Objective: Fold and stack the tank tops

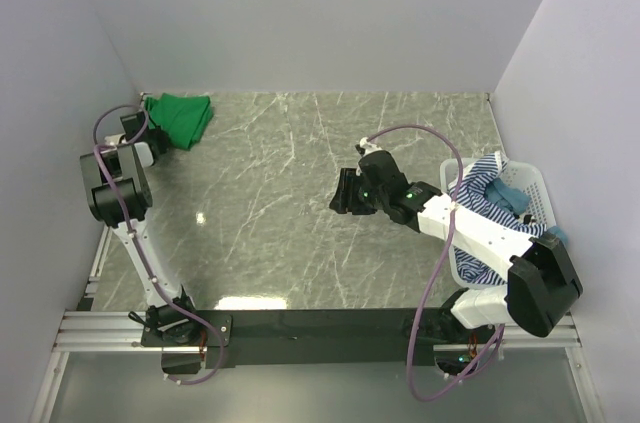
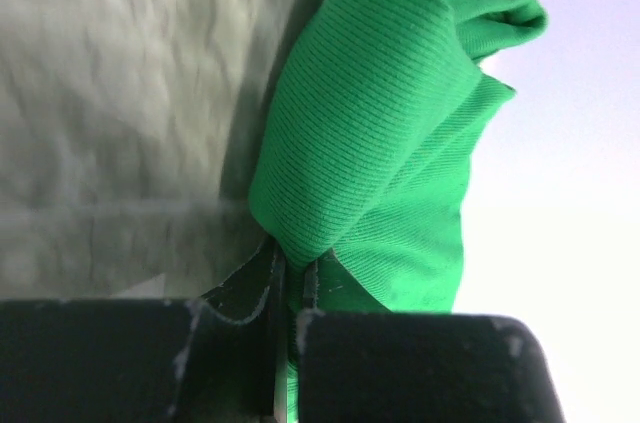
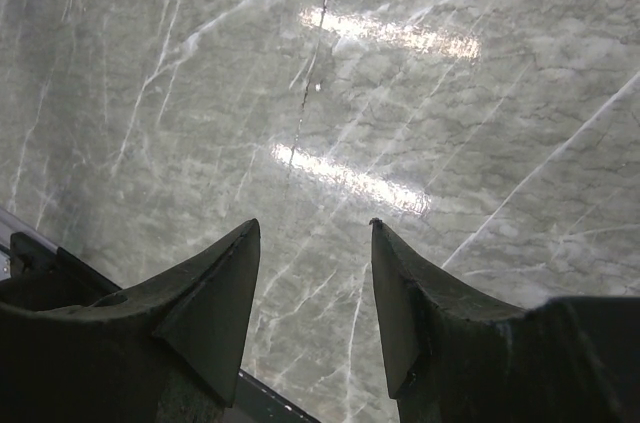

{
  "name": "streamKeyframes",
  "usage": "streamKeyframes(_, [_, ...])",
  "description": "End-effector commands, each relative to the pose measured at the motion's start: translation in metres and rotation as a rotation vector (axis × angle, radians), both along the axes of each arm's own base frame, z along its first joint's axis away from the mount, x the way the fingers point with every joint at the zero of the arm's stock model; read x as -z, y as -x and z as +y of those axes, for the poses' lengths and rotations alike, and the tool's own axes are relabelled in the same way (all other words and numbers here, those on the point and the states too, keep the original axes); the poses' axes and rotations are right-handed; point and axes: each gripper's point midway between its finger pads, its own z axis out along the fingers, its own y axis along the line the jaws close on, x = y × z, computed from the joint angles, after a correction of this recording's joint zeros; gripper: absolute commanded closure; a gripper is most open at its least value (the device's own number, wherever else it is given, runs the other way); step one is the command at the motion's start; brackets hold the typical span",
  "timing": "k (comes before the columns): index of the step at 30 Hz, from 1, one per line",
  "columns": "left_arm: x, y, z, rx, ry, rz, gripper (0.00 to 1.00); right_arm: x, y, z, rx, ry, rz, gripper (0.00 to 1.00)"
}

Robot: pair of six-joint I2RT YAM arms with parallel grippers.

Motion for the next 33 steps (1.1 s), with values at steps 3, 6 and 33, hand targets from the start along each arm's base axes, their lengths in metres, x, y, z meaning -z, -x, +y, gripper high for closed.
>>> streamKeyframes(3, [-0.010, -0.012, 0.030, -0.121, -0.022, -0.130, 0.99, -0.012, -0.007, 0.005, -0.031, -0.019, -0.041, 0.44])
streamKeyframes(6, [-0.013, -0.017, 0.029, -0.138, -0.006, -0.195, 0.99, -0.012, -0.006, 0.008, -0.050, -0.031, -0.048, 0.44])
streamKeyframes(33, [-0.119, 0.014, -0.001, 0.069, -0.388, -0.125, 0.25, -0.031, -0.009, 0.008, -0.081, -0.073, -0.117, 0.40])
